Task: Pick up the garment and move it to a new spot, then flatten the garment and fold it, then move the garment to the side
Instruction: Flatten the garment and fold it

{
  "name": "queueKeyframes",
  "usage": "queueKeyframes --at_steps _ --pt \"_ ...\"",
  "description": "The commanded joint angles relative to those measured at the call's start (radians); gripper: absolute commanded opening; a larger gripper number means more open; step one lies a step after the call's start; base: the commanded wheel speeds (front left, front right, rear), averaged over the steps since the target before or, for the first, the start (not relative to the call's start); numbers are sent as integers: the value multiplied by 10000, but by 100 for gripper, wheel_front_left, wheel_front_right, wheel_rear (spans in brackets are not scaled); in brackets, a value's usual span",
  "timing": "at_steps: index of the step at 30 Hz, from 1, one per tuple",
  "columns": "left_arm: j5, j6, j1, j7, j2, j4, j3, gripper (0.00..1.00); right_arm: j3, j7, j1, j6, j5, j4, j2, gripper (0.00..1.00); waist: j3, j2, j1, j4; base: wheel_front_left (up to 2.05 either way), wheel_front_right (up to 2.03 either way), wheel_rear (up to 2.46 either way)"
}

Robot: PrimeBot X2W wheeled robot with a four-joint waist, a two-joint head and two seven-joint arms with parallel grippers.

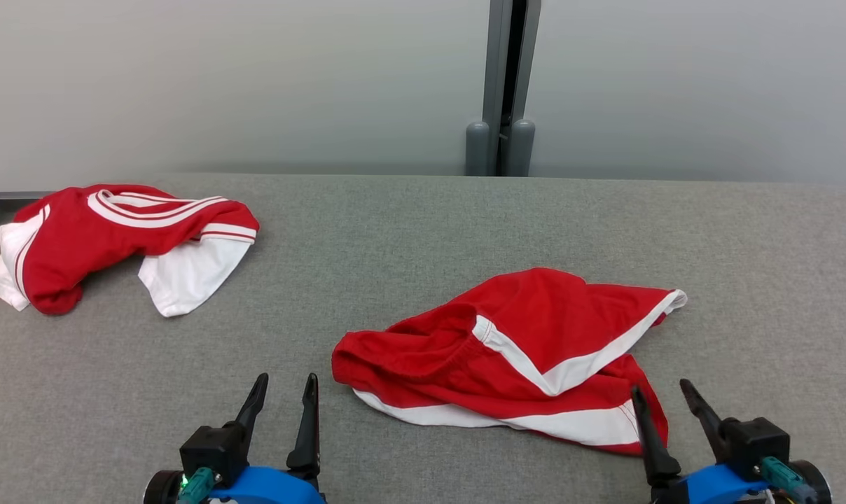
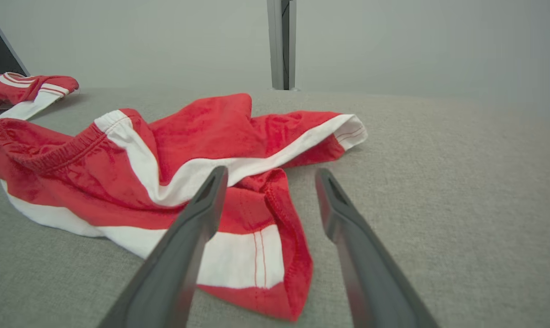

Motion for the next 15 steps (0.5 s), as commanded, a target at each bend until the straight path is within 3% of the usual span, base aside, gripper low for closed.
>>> queueKeyframes --at_steps 1,10,15 --pt "70 -37 -147 -50 0 13 25 100 27 147 80 -3 -149 67 -46 100 53 -1 1 31 0 0 0" --pt "342 -164 -308 -50 -137 50 255 100 209 1625 -12 -3 -392 653 -46 100 489 -1 1 197 0 0 0" --pt "446 -200 -368 -50 -213 91 383 100 419 1875 -155 -1 -121 662 -45 100 628 -1 1 233 0 0 0"
